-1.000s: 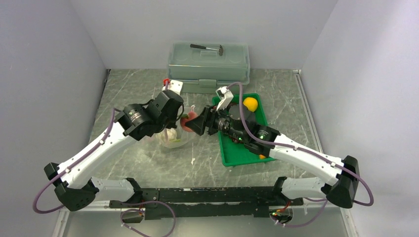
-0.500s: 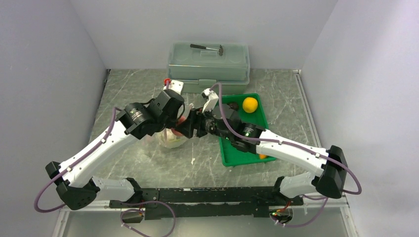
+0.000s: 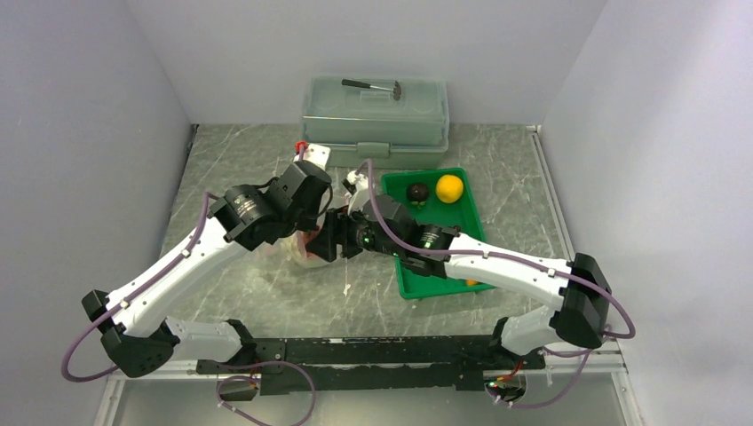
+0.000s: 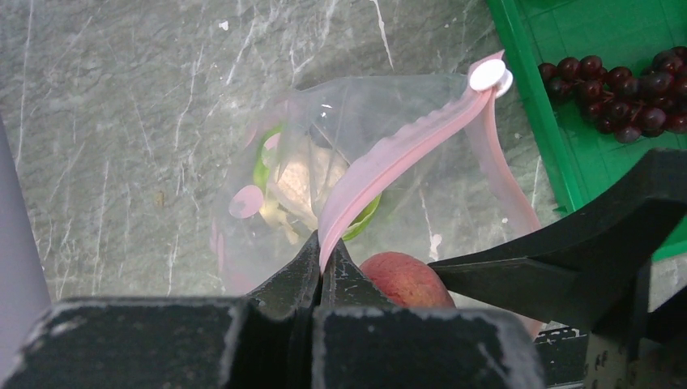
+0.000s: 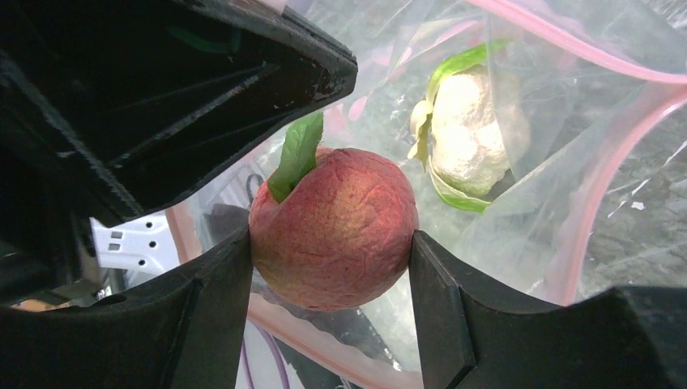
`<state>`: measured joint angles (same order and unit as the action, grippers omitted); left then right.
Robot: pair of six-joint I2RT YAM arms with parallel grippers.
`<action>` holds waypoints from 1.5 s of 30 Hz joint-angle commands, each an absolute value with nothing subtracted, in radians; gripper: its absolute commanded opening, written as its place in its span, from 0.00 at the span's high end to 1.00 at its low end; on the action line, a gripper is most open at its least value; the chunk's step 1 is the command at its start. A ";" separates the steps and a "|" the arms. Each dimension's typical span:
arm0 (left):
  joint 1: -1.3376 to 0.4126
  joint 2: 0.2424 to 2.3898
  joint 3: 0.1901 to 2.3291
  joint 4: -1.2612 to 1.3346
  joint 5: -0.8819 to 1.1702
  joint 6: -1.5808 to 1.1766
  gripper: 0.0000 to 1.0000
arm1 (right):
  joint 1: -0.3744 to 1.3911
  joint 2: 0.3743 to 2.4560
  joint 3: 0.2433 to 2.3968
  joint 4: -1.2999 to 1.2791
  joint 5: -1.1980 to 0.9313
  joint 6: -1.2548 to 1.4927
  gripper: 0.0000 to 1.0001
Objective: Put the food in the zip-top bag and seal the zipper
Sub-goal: Place the fake fruit in the zipper food storage bag, then adjust the zipper food storage bag at the center of the board.
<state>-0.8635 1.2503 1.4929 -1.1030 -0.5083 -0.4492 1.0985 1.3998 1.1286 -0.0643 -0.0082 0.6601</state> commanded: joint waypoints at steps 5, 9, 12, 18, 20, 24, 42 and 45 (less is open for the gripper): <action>-0.865 1.241 1.520 -1.069 -0.504 -0.454 1.00 | 1.112 1.428 1.177 -0.014 -0.077 0.636 0.27; -0.866 1.239 1.519 -1.071 -0.506 -0.454 1.00 | 1.114 1.419 1.168 -0.011 -0.065 0.634 0.16; -0.864 1.236 1.515 -1.069 -0.506 -0.454 1.00 | 1.114 1.411 1.159 -0.006 -0.064 0.633 0.13; -0.865 1.232 1.513 -1.067 -0.503 -0.456 1.00 | 1.114 1.399 1.144 -0.005 -0.065 0.633 0.00; -0.865 1.232 1.514 -1.069 -0.504 -0.456 1.00 | 1.114 1.390 1.140 -0.007 -0.058 0.628 0.00; -0.865 1.223 1.511 -1.069 -0.514 -0.456 1.00 | 1.114 1.351 1.123 -0.033 -0.021 0.613 0.00; -0.864 1.141 1.546 -0.995 -0.604 -0.422 1.00 | 1.114 0.956 1.020 -0.225 0.313 0.534 0.00; -0.862 1.166 1.578 -0.970 -0.635 -0.393 1.00 | 1.114 0.920 1.008 -0.249 0.340 0.532 0.00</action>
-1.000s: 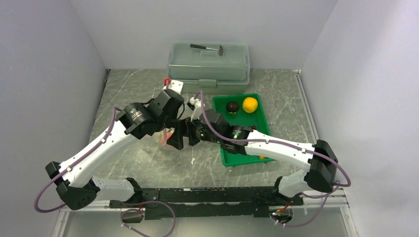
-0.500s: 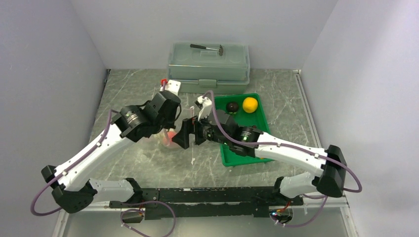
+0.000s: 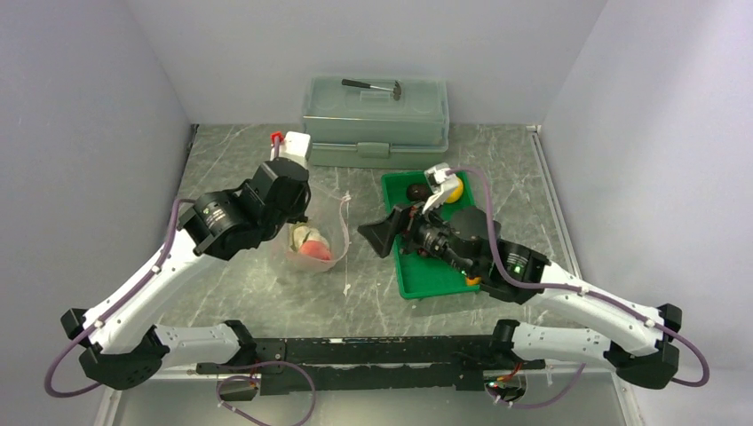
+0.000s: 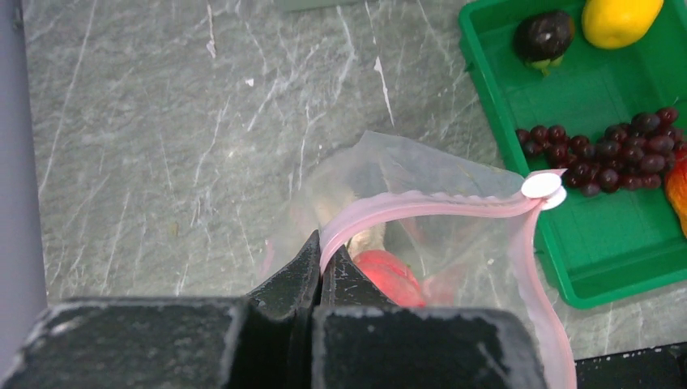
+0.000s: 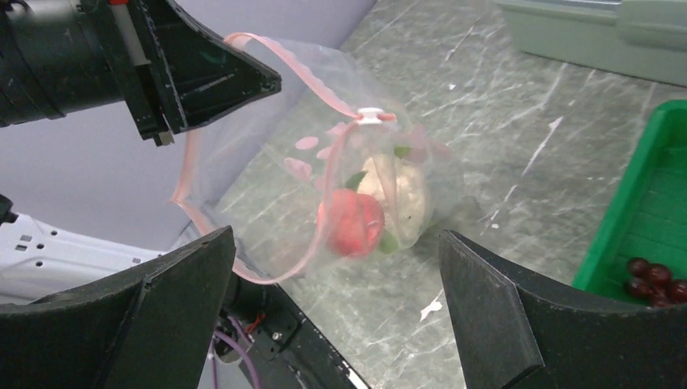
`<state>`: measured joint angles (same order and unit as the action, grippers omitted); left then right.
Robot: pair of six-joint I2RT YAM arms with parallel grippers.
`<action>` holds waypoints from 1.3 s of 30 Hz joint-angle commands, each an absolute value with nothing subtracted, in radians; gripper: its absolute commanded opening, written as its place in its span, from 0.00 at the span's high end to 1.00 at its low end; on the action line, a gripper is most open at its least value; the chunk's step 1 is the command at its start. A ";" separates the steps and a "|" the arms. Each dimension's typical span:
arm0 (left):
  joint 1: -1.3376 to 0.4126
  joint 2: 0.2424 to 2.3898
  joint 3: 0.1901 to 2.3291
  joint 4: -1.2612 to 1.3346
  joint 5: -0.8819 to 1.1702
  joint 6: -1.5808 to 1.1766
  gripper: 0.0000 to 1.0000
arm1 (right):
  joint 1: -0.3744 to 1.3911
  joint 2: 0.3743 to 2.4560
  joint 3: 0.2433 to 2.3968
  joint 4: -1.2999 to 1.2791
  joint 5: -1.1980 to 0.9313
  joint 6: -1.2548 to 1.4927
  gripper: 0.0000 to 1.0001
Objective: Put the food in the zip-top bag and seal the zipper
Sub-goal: Adjust the zipper food storage bag at the center of the board.
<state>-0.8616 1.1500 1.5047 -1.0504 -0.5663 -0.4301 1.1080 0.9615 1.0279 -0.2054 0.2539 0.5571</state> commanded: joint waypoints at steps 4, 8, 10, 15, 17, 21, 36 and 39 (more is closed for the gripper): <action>-0.840 1.207 1.624 -0.919 -0.625 -0.353 1.00 | 1.114 0.893 0.988 -0.263 0.353 0.538 0.00; -0.815 1.265 1.684 -0.896 -0.602 -0.328 1.00 | 1.114 0.878 0.979 -0.276 0.356 0.541 0.00; -0.809 1.285 1.709 -0.898 -0.597 -0.329 1.00 | 1.114 0.869 0.977 -0.283 0.361 0.541 0.00; -0.806 1.239 1.577 -0.883 -0.622 -0.392 1.00 | 1.114 0.836 0.955 -0.290 0.368 0.542 0.00; -0.794 1.210 1.437 -0.862 -0.618 -0.449 1.00 | 1.114 0.832 0.941 -0.286 0.371 0.542 0.00; -0.716 1.209 1.179 -0.852 -0.545 -0.594 1.00 | 1.114 0.841 0.921 -0.279 0.369 0.546 0.00; -0.658 1.218 1.530 -0.905 -0.465 -0.436 1.00 | 1.114 0.825 0.891 -0.267 0.371 0.560 0.00; -0.658 1.206 1.615 -0.900 -0.438 -0.399 1.00 | 1.114 0.825 0.894 -0.270 0.374 0.560 0.00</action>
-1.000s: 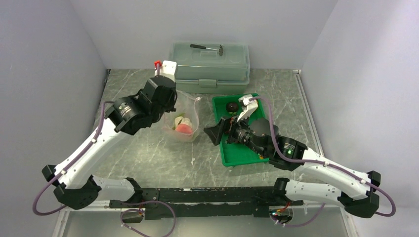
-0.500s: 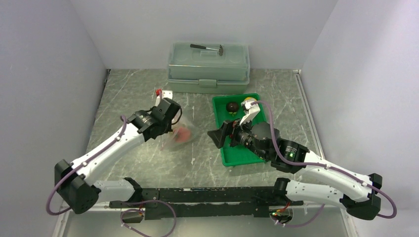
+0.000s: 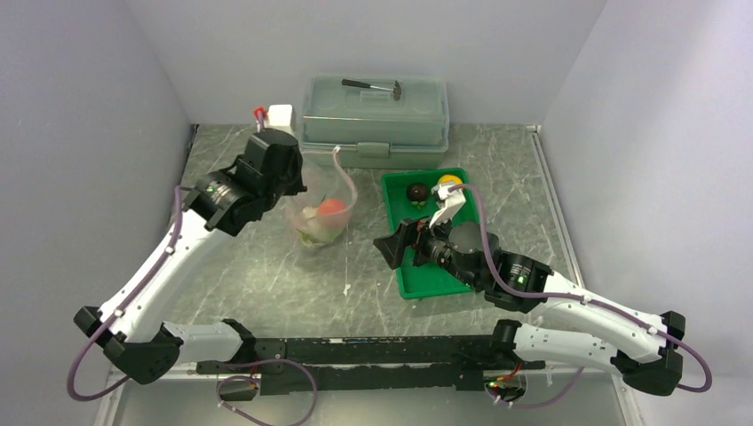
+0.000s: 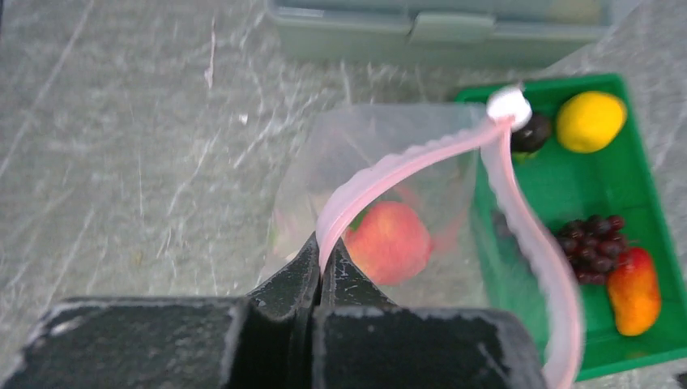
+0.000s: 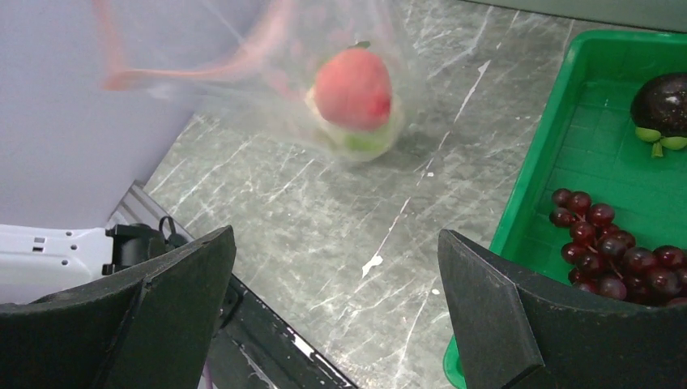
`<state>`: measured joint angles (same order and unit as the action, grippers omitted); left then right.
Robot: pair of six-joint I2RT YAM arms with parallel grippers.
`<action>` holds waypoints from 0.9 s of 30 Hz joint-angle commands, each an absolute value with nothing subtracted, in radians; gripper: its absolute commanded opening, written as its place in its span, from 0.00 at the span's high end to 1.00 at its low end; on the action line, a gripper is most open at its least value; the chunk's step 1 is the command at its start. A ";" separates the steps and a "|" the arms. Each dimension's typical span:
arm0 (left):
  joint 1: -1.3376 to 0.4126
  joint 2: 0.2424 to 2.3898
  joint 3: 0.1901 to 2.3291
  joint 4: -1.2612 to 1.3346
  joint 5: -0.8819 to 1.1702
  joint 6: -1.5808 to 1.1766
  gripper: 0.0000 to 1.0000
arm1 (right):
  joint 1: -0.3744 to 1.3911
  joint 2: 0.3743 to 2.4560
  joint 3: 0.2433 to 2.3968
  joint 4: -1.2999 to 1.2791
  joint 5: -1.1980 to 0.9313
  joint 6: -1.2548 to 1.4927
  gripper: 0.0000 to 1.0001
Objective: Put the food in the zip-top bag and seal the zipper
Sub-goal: Adjust the zipper food storage bag at the center of the board.
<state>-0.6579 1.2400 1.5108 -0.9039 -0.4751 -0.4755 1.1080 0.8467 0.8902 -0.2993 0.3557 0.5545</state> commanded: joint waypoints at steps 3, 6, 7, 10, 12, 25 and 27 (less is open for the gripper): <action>-0.657 1.182 1.598 -0.888 -0.447 -0.388 1.00 | 1.114 0.820 0.891 -0.267 0.376 0.559 0.00; -0.658 1.185 1.492 -0.889 -0.471 -0.418 1.00 | 1.114 0.823 0.884 -0.263 0.376 0.561 0.00; -0.657 1.189 1.439 -0.882 -0.461 -0.441 1.00 | 1.114 0.825 0.883 -0.262 0.376 0.562 0.00; -0.657 1.220 1.269 -0.828 -0.420 -0.504 1.00 | 1.114 0.834 0.875 -0.252 0.368 0.564 0.00; -0.654 1.258 1.204 -0.812 -0.397 -0.536 1.00 | 1.114 0.840 0.876 -0.253 0.365 0.564 0.00; -0.655 1.271 1.573 -0.907 -0.403 -0.399 1.00 | 1.114 0.820 0.873 -0.263 0.377 0.569 0.00; -0.655 1.265 1.629 -0.930 -0.411 -0.377 1.00 | 1.114 0.823 0.875 -0.264 0.377 0.569 0.00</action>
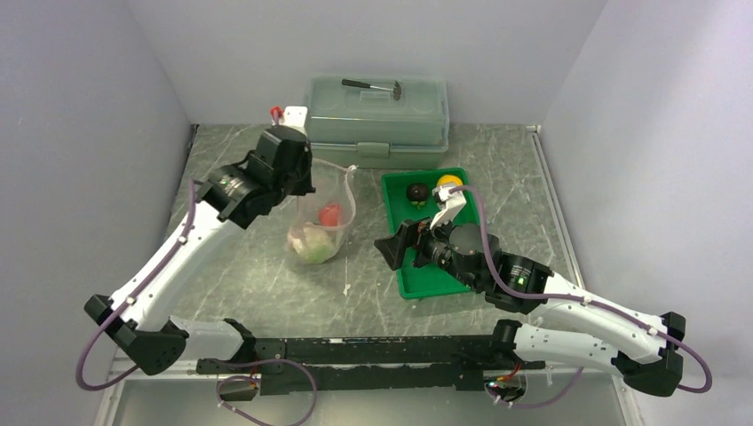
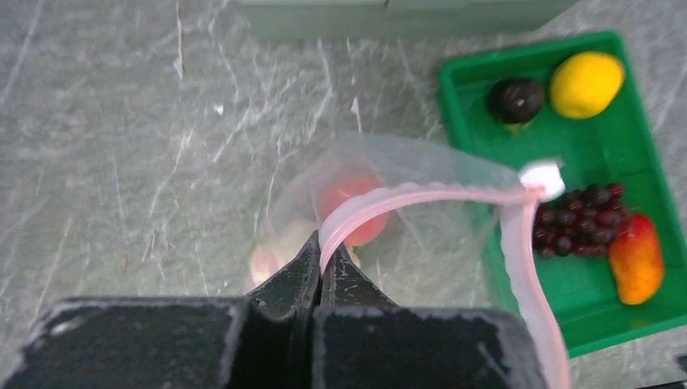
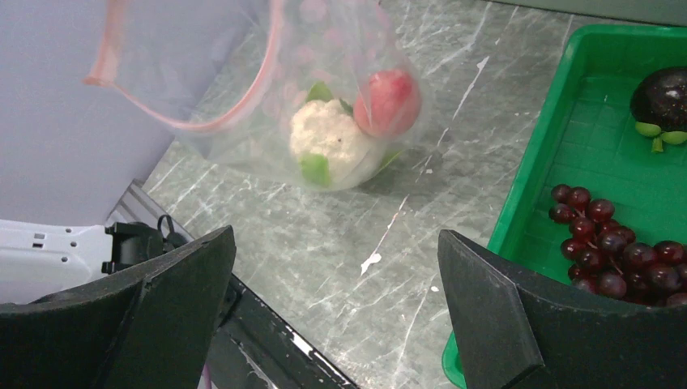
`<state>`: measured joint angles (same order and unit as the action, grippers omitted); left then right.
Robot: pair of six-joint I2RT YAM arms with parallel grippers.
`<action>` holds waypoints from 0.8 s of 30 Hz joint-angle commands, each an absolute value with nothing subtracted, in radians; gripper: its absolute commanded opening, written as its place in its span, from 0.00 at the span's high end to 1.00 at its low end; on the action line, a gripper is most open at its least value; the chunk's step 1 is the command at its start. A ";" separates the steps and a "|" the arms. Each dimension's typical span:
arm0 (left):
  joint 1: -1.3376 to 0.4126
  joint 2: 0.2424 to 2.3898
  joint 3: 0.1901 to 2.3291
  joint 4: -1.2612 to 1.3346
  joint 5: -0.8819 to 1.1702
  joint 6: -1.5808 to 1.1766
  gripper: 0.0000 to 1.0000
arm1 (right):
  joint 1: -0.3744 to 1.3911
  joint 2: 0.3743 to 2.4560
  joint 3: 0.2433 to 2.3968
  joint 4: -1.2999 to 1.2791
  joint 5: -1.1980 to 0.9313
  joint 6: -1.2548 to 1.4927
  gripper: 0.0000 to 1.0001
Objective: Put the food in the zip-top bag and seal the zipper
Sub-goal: Adjust the zipper food storage bag at the center of the board.
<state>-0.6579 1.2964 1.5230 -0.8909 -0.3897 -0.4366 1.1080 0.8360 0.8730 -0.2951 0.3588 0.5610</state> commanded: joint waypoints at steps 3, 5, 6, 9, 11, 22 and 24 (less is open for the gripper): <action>-0.655 1.252 1.658 -0.954 -0.441 -0.353 1.00 | 1.114 0.827 0.876 -0.264 0.374 0.568 0.00; -0.655 1.244 1.633 -0.962 -0.474 -0.348 1.00 | 1.114 0.834 0.875 -0.263 0.374 0.566 0.00; -0.654 1.240 1.609 -0.960 -0.478 -0.349 1.00 | 1.114 0.837 0.874 -0.261 0.375 0.566 0.00; -0.655 1.255 1.516 -0.949 -0.467 -0.362 1.00 | 1.114 0.844 0.874 -0.261 0.377 0.566 0.00; -0.655 1.280 1.442 -0.932 -0.475 -0.386 1.00 | 1.114 0.847 0.874 -0.262 0.380 0.566 0.00; -0.655 1.267 1.640 -0.990 -0.427 -0.359 1.00 | 1.113 0.836 0.893 -0.316 0.421 0.563 0.00; -0.655 1.253 1.679 -1.005 -0.426 -0.351 1.00 | 1.114 0.835 0.894 -0.327 0.442 0.564 0.00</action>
<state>-0.6575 1.3354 1.5551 -0.9947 -0.4297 -0.3779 1.1080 0.8513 0.8730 -0.3145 0.3889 0.5606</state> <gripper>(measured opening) 0.012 0.994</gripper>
